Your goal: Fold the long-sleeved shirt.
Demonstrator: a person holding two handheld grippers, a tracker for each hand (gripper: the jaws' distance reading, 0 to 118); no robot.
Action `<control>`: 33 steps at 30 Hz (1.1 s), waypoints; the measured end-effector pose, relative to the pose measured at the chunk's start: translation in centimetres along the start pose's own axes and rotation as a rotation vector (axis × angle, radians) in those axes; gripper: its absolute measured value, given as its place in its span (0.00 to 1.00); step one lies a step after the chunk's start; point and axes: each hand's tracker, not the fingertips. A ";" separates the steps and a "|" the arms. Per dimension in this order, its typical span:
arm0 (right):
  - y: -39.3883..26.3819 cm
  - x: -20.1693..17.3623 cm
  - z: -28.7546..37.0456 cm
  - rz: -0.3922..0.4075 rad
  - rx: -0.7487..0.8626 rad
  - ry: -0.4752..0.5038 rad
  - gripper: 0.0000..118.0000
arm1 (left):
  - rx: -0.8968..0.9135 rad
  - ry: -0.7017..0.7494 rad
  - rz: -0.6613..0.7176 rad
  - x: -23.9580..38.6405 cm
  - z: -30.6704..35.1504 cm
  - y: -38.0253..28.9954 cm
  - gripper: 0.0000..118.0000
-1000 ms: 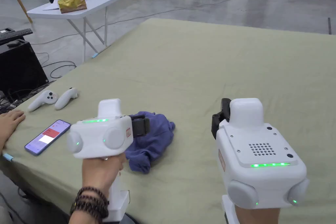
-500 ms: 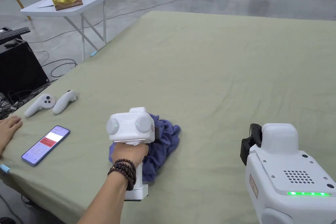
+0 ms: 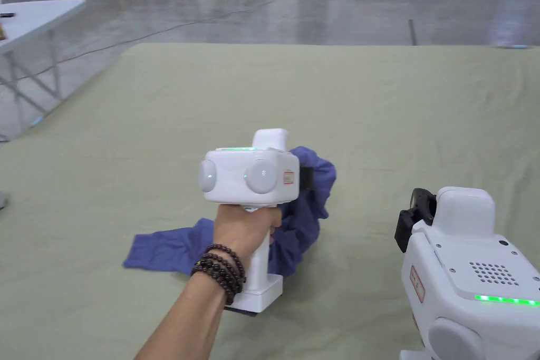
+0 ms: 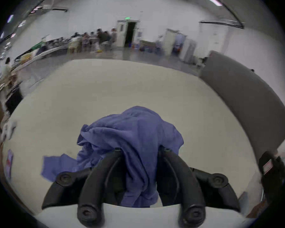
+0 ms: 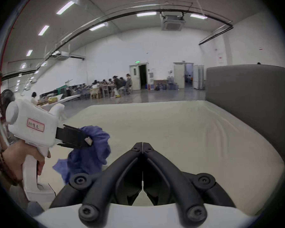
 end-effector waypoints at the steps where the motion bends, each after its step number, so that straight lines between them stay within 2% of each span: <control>1: 0.3 1.6 0.2 -0.013 0.007 -0.037 0.02 | -0.005 -0.033 -0.025 2.5 -1.2 0.2 0.24; 5: 0.8 8.2 1.5 -0.076 0.019 -0.175 0.02 | -0.090 -0.166 -0.097 13.4 -7.5 -1.2 0.24; 9: 0.5 13.3 3.0 -0.096 0.012 -0.301 0.02 | -0.137 -0.240 -0.217 23.0 -12.8 -4.5 0.24; 12: 0.0 15.6 4.1 -0.114 0.004 -0.350 0.02 | -0.207 -0.294 -0.275 27.5 -15.0 -6.5 0.24; 15: -0.2 17.0 4.7 -0.115 -0.006 -0.377 0.02 | -0.193 -0.221 -0.277 28.9 -15.6 -8.0 0.24; 16: -0.3 17.3 4.8 -0.112 -0.010 -0.381 0.02 | -0.176 -0.193 -0.259 28.3 -15.3 -7.9 0.40; 17: -0.3 17.4 4.9 -0.112 -0.012 -0.382 0.02 | -0.184 -0.218 -0.219 27.8 -15.2 -7.8 0.75; 18: -0.3 17.3 4.9 -0.112 -0.014 -0.382 0.02 | -0.209 -0.250 -0.197 27.0 -14.9 -7.3 1.00; 19: -0.3 17.1 4.9 -0.116 -0.016 -0.377 0.02 | -0.220 -0.271 -0.214 26.0 -13.7 -7.3 1.00; 20: -0.2 16.8 5.0 -0.121 -0.018 -0.365 0.02 | -0.120 -0.232 -0.174 24.8 -13.1 -5.2 1.00; 23: 0.1 15.6 5.0 -0.114 -0.019 -0.309 0.02 | -0.062 -0.191 -0.113 20.9 -9.0 -2.9 1.00; 25: 0.2 14.6 4.9 -0.088 -0.018 -0.268 0.02 | 0.034 -0.218 -0.070 17.0 -3.4 -4.4 1.00; 27: 0.4 13.3 4.8 -0.053 -0.043 -0.217 0.02 | 0.130 -0.127 -0.056 13.1 1.5 -5.6 0.98; 31: 0.2 11.3 4.6 0.030 -0.058 -0.141 0.02 | 0.276 0.025 -0.098 7.4 9.0 -9.2 0.54; 33: -0.2 10.6 4.7 0.036 -0.063 -0.139 0.02 | 0.269 0.103 -0.117 5.1 11.6 -11.5 0.38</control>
